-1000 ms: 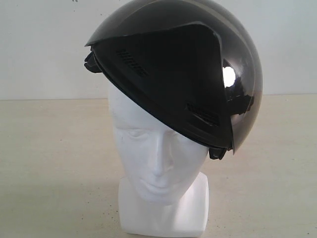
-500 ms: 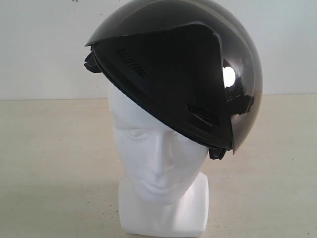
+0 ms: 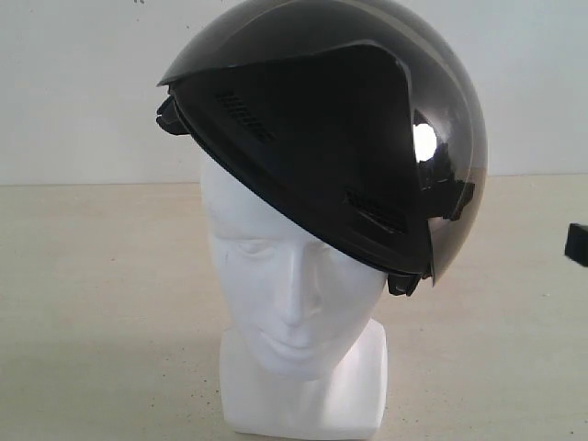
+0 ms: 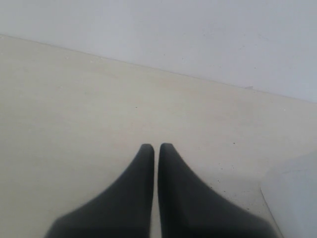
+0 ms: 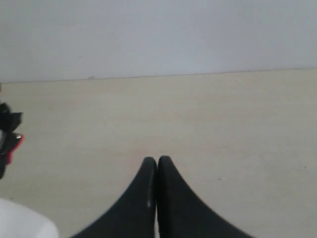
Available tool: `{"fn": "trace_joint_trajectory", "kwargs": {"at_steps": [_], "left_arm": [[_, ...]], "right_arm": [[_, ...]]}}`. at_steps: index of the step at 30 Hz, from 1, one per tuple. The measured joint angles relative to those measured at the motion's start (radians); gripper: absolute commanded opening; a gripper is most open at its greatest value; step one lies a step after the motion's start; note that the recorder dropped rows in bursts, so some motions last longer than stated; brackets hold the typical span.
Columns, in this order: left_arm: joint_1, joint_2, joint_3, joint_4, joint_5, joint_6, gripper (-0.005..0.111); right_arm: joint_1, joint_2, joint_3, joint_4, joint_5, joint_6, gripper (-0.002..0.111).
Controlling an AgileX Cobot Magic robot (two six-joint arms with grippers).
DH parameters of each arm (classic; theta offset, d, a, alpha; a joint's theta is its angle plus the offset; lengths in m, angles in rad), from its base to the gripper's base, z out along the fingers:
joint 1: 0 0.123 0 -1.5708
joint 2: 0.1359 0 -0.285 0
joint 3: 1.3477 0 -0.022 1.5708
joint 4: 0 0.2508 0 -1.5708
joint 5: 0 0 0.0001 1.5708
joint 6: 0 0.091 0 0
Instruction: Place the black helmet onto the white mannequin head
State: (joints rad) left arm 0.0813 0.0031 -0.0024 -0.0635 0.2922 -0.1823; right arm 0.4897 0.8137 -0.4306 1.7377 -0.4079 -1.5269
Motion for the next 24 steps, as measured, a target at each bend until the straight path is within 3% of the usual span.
{"fn": "trace_joint_trajectory", "kwargs": {"at_steps": [13, 24], "left_arm": [[0.000, 0.000, 0.000, 0.000, 0.000, 0.000, 0.004], [0.000, 0.000, 0.000, 0.000, 0.000, 0.000, 0.004]], "right_arm": [[0.000, 0.025, 0.020, -0.223, 0.008, 0.390, 0.000], [0.000, 0.025, 0.022, -0.685, 0.067, 0.905, 0.000]]}}
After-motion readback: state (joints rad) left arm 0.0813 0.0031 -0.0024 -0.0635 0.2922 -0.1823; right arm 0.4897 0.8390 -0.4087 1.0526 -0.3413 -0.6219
